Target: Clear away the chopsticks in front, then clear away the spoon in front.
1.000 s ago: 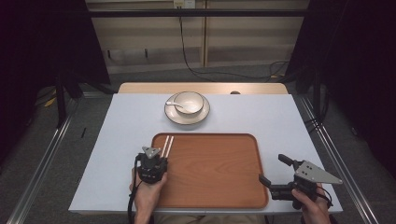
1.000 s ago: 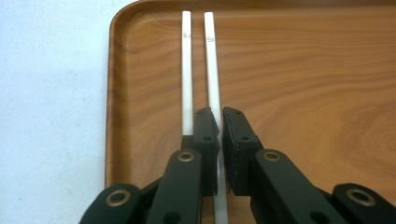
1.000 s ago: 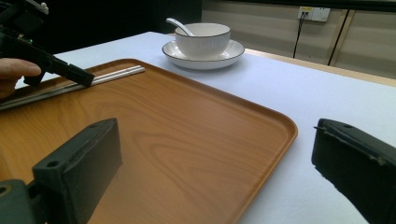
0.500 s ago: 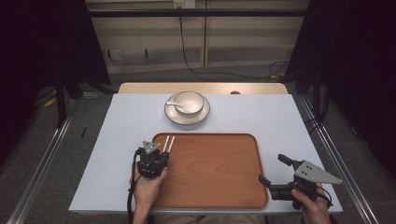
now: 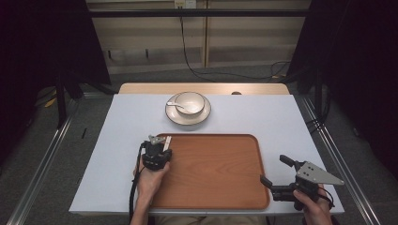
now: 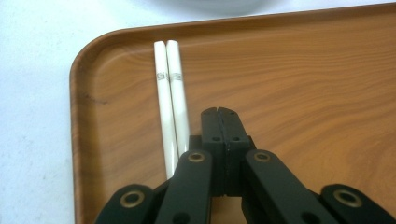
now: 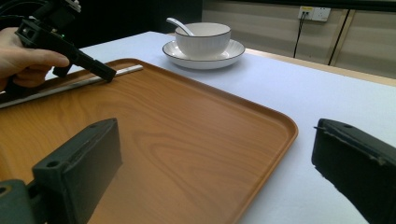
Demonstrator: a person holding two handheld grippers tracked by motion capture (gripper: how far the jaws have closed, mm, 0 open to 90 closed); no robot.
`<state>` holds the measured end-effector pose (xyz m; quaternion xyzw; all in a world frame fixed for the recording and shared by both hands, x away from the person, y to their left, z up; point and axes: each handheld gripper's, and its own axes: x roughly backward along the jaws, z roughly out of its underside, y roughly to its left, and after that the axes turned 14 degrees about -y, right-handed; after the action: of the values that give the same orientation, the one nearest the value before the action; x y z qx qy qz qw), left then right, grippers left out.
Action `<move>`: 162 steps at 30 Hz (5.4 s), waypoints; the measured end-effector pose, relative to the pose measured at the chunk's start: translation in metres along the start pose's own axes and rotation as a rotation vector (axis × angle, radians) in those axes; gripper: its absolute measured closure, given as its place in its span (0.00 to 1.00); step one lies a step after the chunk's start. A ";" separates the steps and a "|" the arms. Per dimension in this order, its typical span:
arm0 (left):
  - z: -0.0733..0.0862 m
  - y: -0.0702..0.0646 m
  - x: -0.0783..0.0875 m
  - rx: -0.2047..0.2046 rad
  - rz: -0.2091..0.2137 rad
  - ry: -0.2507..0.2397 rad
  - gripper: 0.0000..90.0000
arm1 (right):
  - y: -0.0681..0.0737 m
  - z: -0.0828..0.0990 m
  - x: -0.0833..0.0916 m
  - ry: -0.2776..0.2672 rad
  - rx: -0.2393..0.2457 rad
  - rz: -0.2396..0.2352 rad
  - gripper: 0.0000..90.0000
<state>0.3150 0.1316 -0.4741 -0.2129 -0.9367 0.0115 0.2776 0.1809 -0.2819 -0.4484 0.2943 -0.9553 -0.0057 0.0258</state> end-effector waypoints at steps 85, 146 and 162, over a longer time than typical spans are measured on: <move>-0.121 0.041 -0.066 -0.117 0.157 -0.227 0.32 | 0.000 0.000 -0.001 -0.002 -0.002 -0.005 0.01; -0.145 0.051 -0.124 -0.221 0.159 0.037 0.78 | 0.000 0.001 0.000 0.006 -0.008 -0.023 0.01; -0.151 0.050 -0.113 -0.211 0.150 0.013 0.94 | 0.000 0.001 0.000 0.007 -0.009 -0.025 0.01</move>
<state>0.4996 0.1162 -0.4115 -0.3106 -0.9123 -0.0680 0.2581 0.1805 -0.2819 -0.4496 0.3060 -0.9515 -0.0092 0.0301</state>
